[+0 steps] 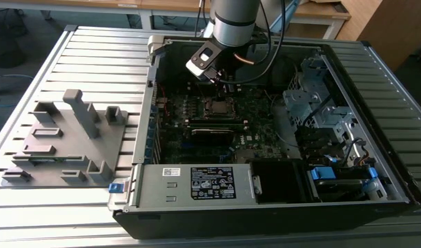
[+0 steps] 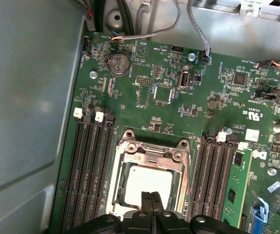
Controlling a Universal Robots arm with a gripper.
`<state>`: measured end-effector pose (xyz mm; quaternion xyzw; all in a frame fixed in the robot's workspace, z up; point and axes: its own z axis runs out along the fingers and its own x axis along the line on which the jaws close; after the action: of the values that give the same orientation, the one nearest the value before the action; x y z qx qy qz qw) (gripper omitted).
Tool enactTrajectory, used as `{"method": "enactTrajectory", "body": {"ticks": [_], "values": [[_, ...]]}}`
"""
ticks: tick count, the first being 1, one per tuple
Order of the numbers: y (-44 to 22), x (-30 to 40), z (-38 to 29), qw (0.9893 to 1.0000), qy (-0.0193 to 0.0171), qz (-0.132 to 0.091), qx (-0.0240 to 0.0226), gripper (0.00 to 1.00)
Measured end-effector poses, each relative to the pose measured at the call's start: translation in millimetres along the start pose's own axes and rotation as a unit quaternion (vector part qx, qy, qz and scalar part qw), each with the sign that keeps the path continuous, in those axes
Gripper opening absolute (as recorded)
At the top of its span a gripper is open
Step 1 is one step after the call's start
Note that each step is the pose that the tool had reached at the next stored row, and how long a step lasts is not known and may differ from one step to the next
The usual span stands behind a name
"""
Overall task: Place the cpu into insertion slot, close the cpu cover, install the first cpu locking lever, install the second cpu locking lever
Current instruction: 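Close the cpu cover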
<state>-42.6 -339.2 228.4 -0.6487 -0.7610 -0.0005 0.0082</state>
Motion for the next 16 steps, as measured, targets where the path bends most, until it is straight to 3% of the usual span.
{"method": "enactTrajectory", "body": {"ticks": [16], "values": [[0.0, 0.0, 0.0, 0.9999, -0.0001, -0.011, 0.0001, 0.1]]}}
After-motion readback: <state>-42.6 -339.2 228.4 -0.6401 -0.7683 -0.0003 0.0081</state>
